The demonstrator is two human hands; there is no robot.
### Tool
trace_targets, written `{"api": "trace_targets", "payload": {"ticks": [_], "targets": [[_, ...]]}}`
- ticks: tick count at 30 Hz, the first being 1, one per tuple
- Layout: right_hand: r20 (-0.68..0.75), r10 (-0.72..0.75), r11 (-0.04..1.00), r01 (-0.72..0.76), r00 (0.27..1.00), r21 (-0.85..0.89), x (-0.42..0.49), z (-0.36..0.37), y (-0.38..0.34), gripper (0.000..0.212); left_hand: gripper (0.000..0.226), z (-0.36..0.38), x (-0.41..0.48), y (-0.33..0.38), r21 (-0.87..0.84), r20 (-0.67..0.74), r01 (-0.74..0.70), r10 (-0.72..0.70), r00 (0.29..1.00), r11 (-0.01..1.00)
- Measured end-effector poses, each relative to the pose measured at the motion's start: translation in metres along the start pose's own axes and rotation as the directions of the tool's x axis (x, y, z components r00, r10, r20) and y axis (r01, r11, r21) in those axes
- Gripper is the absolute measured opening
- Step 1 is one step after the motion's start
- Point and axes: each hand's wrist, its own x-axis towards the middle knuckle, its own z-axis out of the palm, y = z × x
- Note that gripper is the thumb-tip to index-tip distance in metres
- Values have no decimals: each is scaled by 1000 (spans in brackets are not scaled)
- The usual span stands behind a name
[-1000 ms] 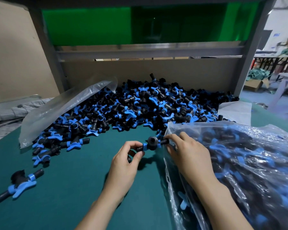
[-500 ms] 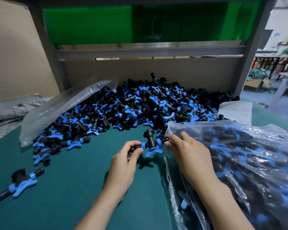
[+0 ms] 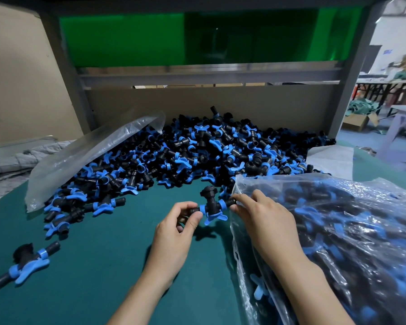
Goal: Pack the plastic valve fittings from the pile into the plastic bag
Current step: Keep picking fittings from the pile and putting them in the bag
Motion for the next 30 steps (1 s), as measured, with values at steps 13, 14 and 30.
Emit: {"api": "trace_targets", "payload": {"ticks": [13,14,30], "targets": [[-19,-4,999,5,1000,42,1,-3,-2,19,15,1,2,-10,25,49,53,-54,997,998],[-22,-4,999,5,1000,48,1,-3,-2,20,15,1,3,-11,55,61,53,-56,997,997],[-12,8,999,-8,1000,43,1,0,0,26,23,0,5,-4,-27,28,86,-85,996,996]]}}
